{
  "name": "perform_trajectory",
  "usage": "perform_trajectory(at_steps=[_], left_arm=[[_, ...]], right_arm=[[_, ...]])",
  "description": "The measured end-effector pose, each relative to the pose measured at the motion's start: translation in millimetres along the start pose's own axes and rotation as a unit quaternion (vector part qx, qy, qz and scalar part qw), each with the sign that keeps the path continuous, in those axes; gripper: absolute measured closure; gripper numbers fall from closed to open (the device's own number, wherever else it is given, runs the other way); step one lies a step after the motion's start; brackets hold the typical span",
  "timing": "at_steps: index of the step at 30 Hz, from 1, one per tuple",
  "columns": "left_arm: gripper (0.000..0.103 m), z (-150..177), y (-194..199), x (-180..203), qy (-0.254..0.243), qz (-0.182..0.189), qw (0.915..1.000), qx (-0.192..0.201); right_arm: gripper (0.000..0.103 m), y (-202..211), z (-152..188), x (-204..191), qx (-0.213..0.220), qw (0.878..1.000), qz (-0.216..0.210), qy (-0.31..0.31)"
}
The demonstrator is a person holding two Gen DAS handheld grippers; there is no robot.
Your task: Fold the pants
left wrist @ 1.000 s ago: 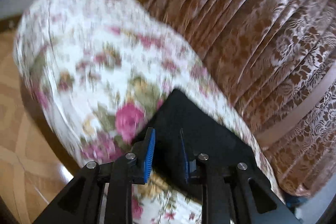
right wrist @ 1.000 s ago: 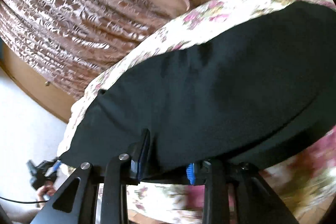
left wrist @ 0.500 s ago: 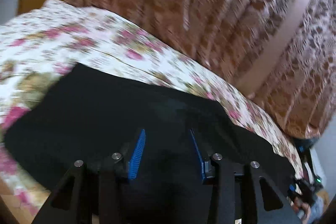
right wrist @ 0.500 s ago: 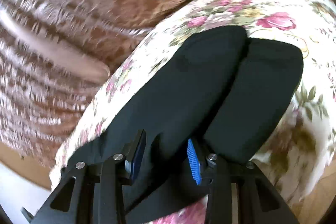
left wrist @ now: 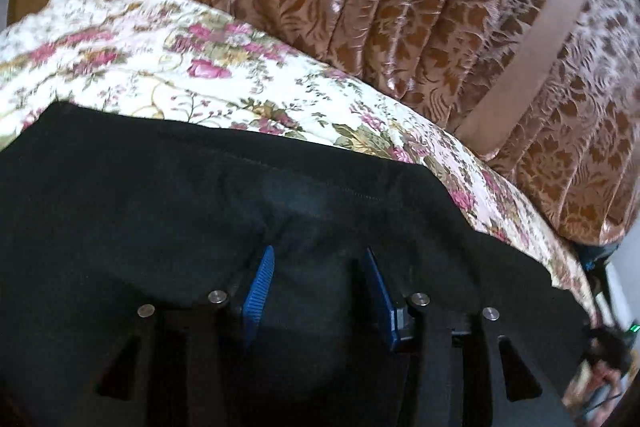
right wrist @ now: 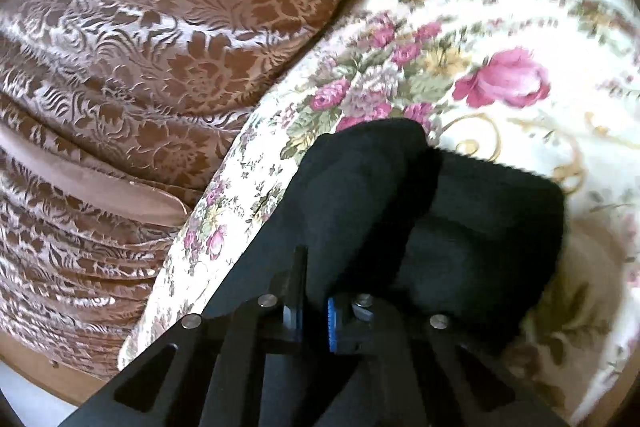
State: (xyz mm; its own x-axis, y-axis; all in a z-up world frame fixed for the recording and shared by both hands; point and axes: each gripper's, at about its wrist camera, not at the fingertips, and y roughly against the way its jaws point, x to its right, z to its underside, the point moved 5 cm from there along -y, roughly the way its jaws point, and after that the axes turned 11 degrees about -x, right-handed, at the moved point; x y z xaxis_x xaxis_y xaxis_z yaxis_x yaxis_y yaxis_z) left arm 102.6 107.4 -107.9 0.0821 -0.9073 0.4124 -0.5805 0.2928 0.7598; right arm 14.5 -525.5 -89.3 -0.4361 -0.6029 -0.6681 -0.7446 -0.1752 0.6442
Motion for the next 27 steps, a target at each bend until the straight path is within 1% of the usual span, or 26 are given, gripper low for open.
perform_trajectory(at_steps=[3, 6, 9, 12, 13, 14, 18, 20, 21, 22, 23, 25, 26, 27], left_arm=[[0.052, 1, -1, 1, -0.008, 0.001, 0.9999, 0.007], [0.052, 1, -1, 0, -0.007, 0.005, 0.9999, 0.01], [0.052, 2, -2, 1, -0.011, 0.003, 0.9999, 0.013], [0.051, 2, -2, 2, -0.014, 0.001, 0.9998, 0.013], [0.051, 2, -2, 2, -0.014, 0.001, 0.9998, 0.013], [0.051, 2, -2, 2, -0.013, 0.001, 0.9998, 0.012], [0.051, 1, 0, 2, -0.001, -0.002, 1.0, 0.005], [0.051, -1, 3, 3, 0.012, -0.005, 0.9999, -0.004], [0.05, -2, 5, 3, 0.022, -0.005, 0.9997, -0.012], [0.05, -3, 6, 4, 0.028, -0.004, 0.9995, -0.015], [0.05, -5, 9, 5, 0.035, 0.0, 0.9992, -0.019], [0.05, -8, 13, 12, 0.041, 0.016, 0.9987, -0.024], [0.05, -9, 15, 17, 0.037, 0.024, 0.9987, -0.026], [0.053, -11, 15, 25, 0.025, 0.025, 0.9988, -0.033]], right_arm=[[0.096, 23, 7, 1, 0.022, 0.999, 0.019, 0.017], [0.096, 37, 14, 12, 0.028, 0.999, 0.04, 0.02], [0.096, 35, 19, 31, 0.025, 0.997, 0.067, 0.015], [0.098, 26, 20, 40, 0.019, 0.998, 0.062, -0.002], [0.097, 25, 19, 39, 0.019, 0.998, 0.068, -0.001], [0.093, 25, 18, 38, 0.016, 0.997, 0.071, -0.001], [0.086, 34, 18, 33, 0.012, 0.996, 0.084, -0.002], [0.082, 47, 17, 31, 0.035, 0.993, 0.115, 0.002], [0.082, 55, 18, 28, 0.054, 0.99, 0.133, 0.008], [0.079, 63, 18, 24, 0.071, 0.987, 0.147, 0.015], [0.078, 73, 18, 15, 0.099, 0.981, 0.164, 0.033], [0.078, 84, 20, -8, 0.131, 0.972, 0.177, 0.081], [0.078, 85, 22, -21, 0.138, 0.969, 0.176, 0.106], [0.078, 81, 26, -38, 0.138, 0.966, 0.169, 0.141]])
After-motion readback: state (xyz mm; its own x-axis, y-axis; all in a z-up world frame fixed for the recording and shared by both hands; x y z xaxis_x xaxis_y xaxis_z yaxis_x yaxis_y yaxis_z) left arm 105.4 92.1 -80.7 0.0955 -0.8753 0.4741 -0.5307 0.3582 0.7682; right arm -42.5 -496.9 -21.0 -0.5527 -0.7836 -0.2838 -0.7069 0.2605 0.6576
